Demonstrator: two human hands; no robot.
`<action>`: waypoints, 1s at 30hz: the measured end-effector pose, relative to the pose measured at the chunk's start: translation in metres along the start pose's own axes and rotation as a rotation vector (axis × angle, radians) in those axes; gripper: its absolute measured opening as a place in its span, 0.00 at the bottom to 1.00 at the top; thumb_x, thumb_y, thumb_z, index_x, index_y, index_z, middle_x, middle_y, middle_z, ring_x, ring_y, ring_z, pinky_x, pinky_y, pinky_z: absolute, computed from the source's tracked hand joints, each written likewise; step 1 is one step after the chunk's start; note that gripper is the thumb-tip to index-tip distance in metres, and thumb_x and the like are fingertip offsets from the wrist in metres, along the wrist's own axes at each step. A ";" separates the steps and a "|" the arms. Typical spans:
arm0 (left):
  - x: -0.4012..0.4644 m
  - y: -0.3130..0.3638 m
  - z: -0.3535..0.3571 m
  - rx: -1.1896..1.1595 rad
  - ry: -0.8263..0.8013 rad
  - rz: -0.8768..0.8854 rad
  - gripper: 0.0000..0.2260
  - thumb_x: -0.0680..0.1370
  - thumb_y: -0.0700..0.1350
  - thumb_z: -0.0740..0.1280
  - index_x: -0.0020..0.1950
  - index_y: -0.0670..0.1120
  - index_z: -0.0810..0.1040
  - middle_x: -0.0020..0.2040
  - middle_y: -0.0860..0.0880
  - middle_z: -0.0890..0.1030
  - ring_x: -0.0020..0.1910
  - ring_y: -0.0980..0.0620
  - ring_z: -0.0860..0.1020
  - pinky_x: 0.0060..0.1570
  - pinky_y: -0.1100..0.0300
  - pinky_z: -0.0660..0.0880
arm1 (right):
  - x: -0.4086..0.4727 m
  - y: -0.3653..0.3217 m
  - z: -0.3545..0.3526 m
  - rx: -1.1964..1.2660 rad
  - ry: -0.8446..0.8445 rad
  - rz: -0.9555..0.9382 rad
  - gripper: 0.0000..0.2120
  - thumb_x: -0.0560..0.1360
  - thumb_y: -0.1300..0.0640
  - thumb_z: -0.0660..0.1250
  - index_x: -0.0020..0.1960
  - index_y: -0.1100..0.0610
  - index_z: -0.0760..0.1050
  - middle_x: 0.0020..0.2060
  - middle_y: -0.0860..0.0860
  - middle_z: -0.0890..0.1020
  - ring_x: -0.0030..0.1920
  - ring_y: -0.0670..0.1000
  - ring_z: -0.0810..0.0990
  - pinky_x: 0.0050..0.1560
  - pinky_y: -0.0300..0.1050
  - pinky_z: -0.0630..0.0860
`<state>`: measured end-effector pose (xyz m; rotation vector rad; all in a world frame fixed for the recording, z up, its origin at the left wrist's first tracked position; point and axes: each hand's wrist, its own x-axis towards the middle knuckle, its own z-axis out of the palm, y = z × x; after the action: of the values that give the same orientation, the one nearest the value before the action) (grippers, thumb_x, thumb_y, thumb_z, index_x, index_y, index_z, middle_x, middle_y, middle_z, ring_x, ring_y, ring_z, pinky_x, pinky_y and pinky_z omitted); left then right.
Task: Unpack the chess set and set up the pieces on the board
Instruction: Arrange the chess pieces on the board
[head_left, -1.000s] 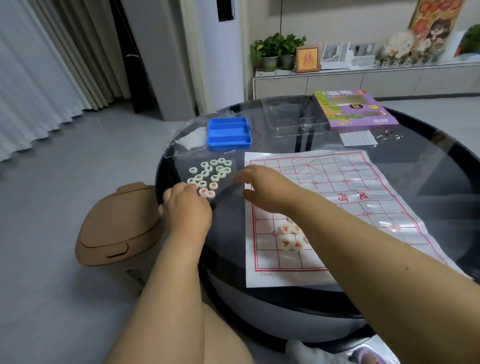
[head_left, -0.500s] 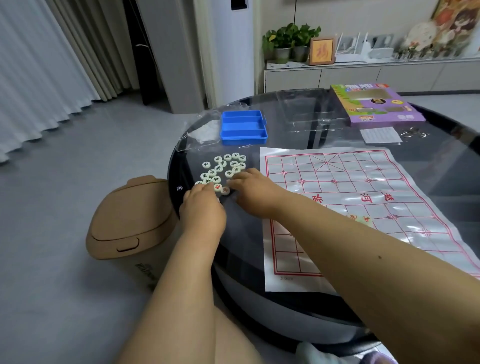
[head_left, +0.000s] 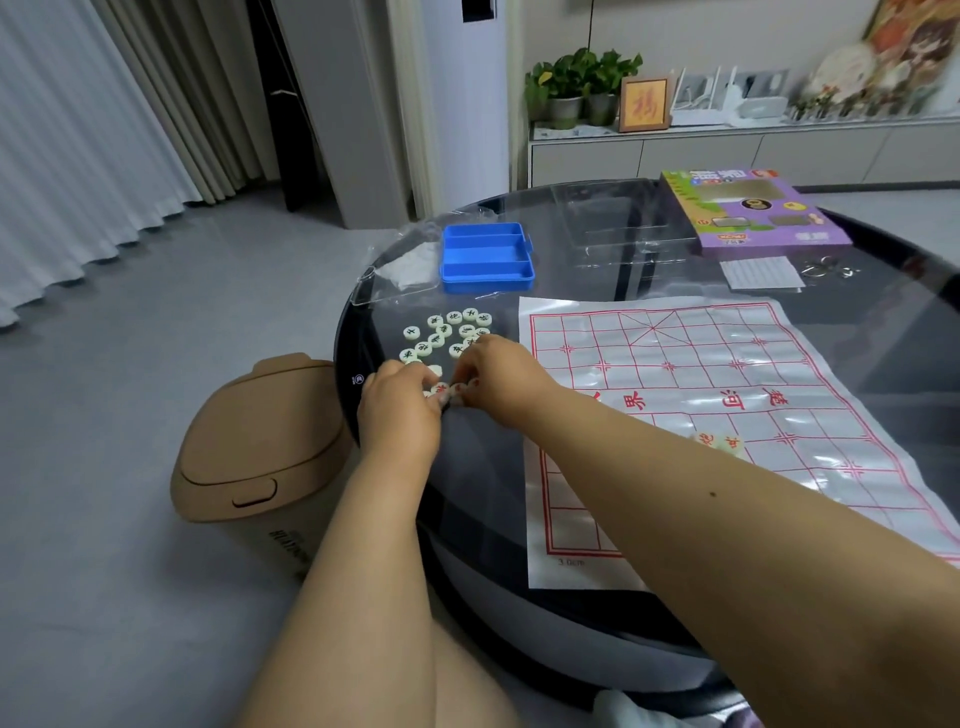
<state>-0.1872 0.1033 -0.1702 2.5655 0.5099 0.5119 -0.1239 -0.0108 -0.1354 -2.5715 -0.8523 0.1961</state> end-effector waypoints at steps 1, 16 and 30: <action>0.000 0.000 -0.001 -0.013 -0.010 -0.002 0.09 0.75 0.44 0.71 0.53 0.42 0.81 0.55 0.43 0.77 0.57 0.42 0.73 0.56 0.51 0.71 | 0.000 0.001 0.000 0.019 0.000 0.011 0.14 0.72 0.50 0.71 0.53 0.57 0.81 0.51 0.55 0.80 0.51 0.55 0.79 0.52 0.47 0.76; -0.033 0.053 -0.010 -0.100 -0.166 0.139 0.08 0.78 0.48 0.67 0.53 0.45 0.79 0.54 0.46 0.74 0.57 0.46 0.73 0.59 0.52 0.70 | -0.057 0.036 -0.046 0.030 0.080 -0.024 0.08 0.75 0.57 0.68 0.52 0.57 0.80 0.45 0.52 0.79 0.45 0.51 0.77 0.44 0.42 0.72; -0.069 0.109 0.004 -0.024 -0.386 0.278 0.11 0.79 0.48 0.66 0.61 0.48 0.76 0.62 0.50 0.72 0.62 0.51 0.72 0.60 0.59 0.70 | -0.192 0.130 -0.079 -0.029 -0.038 0.269 0.09 0.76 0.57 0.67 0.55 0.50 0.79 0.49 0.45 0.78 0.48 0.47 0.77 0.50 0.34 0.74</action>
<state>-0.2164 -0.0177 -0.1355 2.6335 0.0124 0.1014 -0.1871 -0.2466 -0.1200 -2.7111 -0.5226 0.3136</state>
